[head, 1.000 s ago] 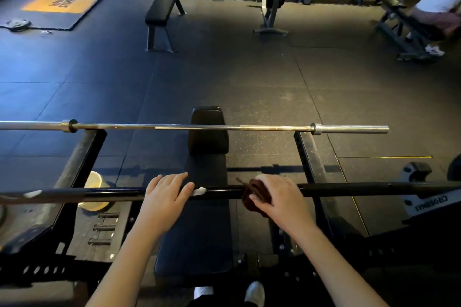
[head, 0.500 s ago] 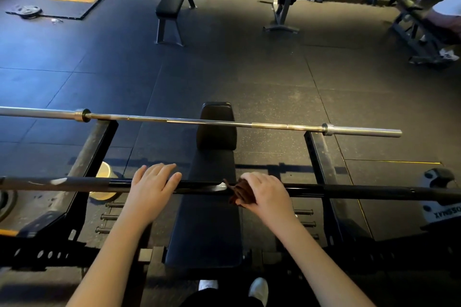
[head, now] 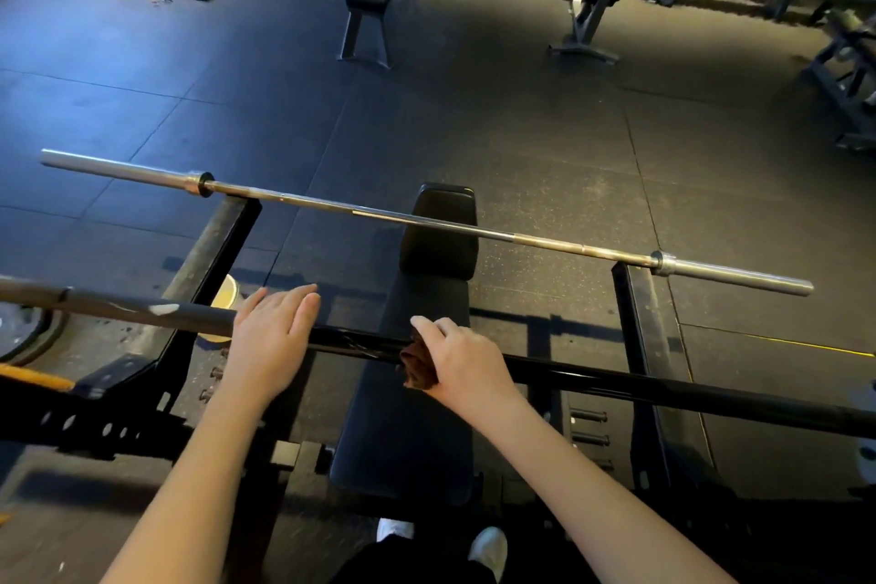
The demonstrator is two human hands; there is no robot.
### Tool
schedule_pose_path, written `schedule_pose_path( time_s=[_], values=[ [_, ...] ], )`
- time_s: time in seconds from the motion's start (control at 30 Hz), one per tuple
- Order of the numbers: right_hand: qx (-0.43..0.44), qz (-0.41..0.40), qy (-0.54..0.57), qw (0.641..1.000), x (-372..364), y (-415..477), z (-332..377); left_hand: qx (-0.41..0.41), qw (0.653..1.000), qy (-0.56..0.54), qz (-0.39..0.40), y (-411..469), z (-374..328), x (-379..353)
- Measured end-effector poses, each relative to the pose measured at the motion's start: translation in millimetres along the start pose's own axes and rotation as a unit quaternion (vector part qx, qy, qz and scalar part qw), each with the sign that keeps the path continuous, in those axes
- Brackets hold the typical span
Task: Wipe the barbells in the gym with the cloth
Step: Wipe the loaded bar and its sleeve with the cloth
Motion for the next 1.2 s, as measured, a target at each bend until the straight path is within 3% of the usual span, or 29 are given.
schedule_pose_path(
  time_s=[0.23, 0.43, 0.8, 1.0, 1.2],
  values=[
    [0.013, -0.029, 0.004, 0.999, -0.2, 29.8, 35.8, 0.0, 0.999, -0.039, -0.005, -1.0, -0.1, 4.0],
    [-0.016, -0.082, -0.04, 0.996, -6.5, 15.7, 31.8, -0.013, 1.0, -0.007, -0.007, -3.6, -2.8, 2.4],
    [-0.066, -0.083, -0.056, 0.993, -17.5, -49.8, -60.3, -0.05, 0.998, 0.044, -0.015, -1.8, 4.2, -2.2],
    [-0.084, -0.089, -0.064, 0.99, -22.6, -51.7, -59.1, -0.062, 0.995, 0.073, -0.023, -0.4, 6.1, -6.8],
    [-0.003, -0.048, -0.028, 0.998, -6.8, -9.5, -7.3, -0.052, 0.994, 0.095, -0.017, -1.1, 2.7, -5.8]
  ],
)
Point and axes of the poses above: each hand's wrist, its own y-axis towards the middle knuckle, its own x-axis out of the back of the hand, z = x × y, the point moved 2 cm from there along y, towards the middle knuckle, and after that the axes turned 13 degrees about -y, right-handed, at the moved point
